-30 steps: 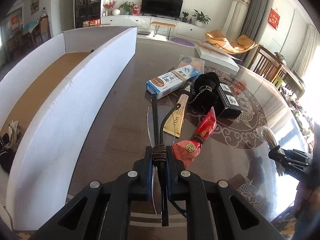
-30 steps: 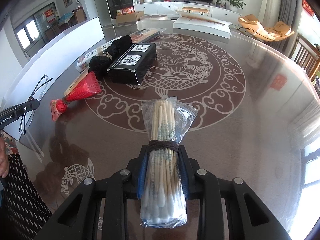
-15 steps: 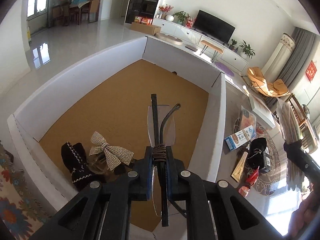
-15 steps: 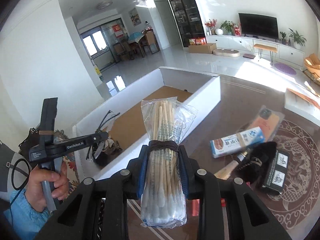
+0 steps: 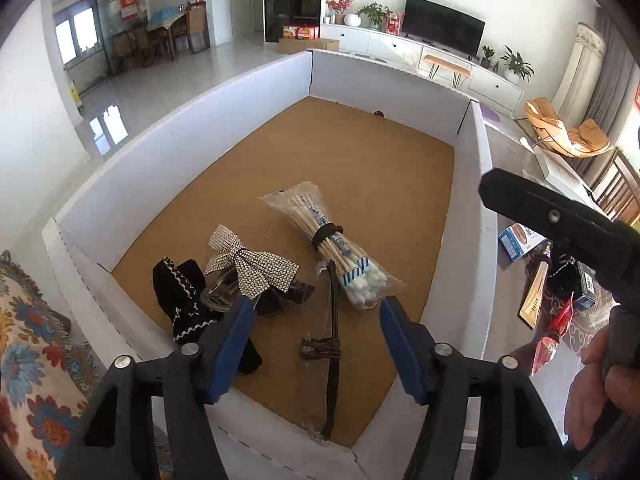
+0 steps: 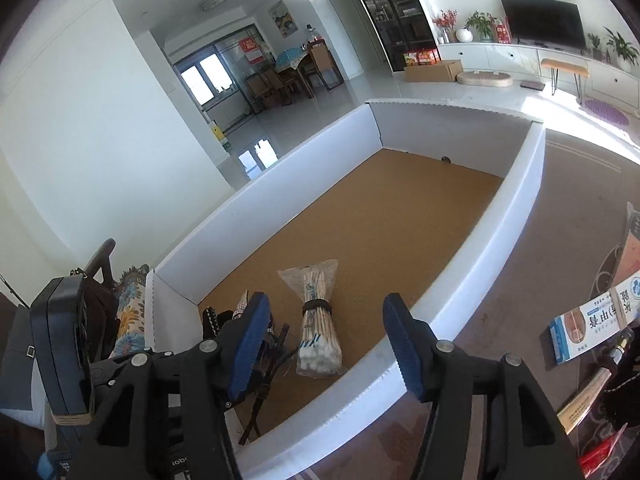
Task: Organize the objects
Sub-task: 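Carry eyeglasses and swabs into the white box and open both tools, then move the left tool toward the red snack packet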
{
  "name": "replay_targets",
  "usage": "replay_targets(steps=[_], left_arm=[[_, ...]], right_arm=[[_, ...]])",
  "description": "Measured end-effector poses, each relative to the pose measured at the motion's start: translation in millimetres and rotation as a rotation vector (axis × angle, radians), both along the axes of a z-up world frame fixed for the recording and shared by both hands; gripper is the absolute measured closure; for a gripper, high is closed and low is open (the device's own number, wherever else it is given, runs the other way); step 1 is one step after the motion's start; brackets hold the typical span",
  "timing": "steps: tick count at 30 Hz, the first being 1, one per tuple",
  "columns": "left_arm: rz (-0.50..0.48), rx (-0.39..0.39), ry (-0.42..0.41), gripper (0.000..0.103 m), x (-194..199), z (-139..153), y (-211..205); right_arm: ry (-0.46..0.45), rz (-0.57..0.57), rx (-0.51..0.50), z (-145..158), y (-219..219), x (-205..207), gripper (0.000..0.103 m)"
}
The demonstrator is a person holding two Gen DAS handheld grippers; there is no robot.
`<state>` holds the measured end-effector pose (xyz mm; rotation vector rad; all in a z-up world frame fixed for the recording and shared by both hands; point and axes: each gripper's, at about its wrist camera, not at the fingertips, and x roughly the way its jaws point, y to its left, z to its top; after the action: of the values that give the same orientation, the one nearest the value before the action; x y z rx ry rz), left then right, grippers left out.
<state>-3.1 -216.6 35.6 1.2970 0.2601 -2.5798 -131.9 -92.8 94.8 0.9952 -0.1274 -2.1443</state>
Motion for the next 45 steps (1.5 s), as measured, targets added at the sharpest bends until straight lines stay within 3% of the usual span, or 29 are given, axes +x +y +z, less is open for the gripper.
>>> replay_targets(steps=[1, 3, 6, 8, 9, 12, 18, 22, 28, 38, 45], left_arm=[[-0.001, 0.011, 0.037, 0.033, 7, 5, 7], [-0.034, 0.076, 0.102, 0.033, 20, 14, 24], [-0.136, 0.188, 0.178, 0.033, 34, 19, 64], [-0.234, 0.251, 0.195, 0.028, 38, 16, 98], [-0.288, 0.280, 0.188, 0.020, 34, 14, 123], [-0.409, 0.331, 0.135, 0.017, 27, -3, 175], [-0.471, 0.235, 0.080, 0.017, 9, -32, 233], [-0.445, 0.143, 0.093, 0.017, 10, -46, 223], [-0.376, 0.252, 0.077, 0.017, 3, -56, 204], [-0.434, 0.181, 0.072, 0.017, 4, -57, 224], [-0.427, 0.187, 0.073, 0.017, 3, -57, 222]], right_arm=[[0.048, -0.020, 0.002, 3, 17, 10, 0.021], [0.144, -0.067, 0.028, 7, 55, 35, 0.015], [0.250, -0.138, 0.120, 0, 115, 67, 0.012], [0.274, -0.202, 0.206, -12, 155, 84, 0.012], [0.266, -0.239, 0.242, -19, 178, 90, 0.012], [0.193, -0.348, 0.316, -42, 243, 105, 0.012], [0.076, -0.523, 0.389, -76, 338, 129, 0.012], [0.026, -0.572, 0.378, -86, 349, 131, 0.012], [0.009, -0.576, 0.426, -88, 340, 124, 0.012], [-0.027, -0.578, 0.437, -95, 338, 119, 0.012], [-0.031, -0.582, 0.447, -95, 336, 118, 0.009]])
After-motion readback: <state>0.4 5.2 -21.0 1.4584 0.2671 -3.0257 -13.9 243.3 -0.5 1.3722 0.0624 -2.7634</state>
